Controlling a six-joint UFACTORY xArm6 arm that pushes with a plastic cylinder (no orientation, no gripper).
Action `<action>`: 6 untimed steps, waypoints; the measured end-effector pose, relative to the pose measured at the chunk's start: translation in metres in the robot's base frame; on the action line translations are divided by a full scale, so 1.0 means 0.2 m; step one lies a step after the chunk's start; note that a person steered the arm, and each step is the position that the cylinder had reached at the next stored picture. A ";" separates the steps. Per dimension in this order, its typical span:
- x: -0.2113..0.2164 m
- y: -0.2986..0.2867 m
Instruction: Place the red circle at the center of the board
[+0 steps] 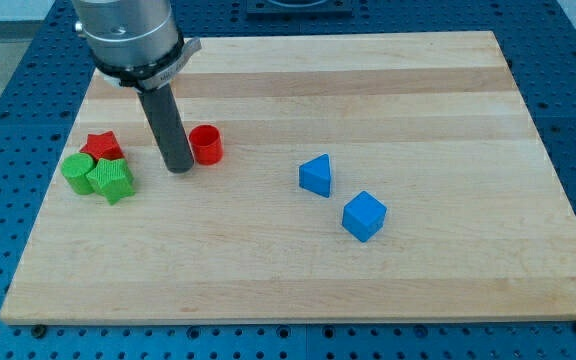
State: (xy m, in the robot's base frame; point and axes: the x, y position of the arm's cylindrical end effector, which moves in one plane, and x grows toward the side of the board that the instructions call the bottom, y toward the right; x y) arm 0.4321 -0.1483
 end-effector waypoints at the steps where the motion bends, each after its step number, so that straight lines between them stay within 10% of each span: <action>1: -0.15 0.08; 4: -0.19 0.55; 6: -0.39 -0.13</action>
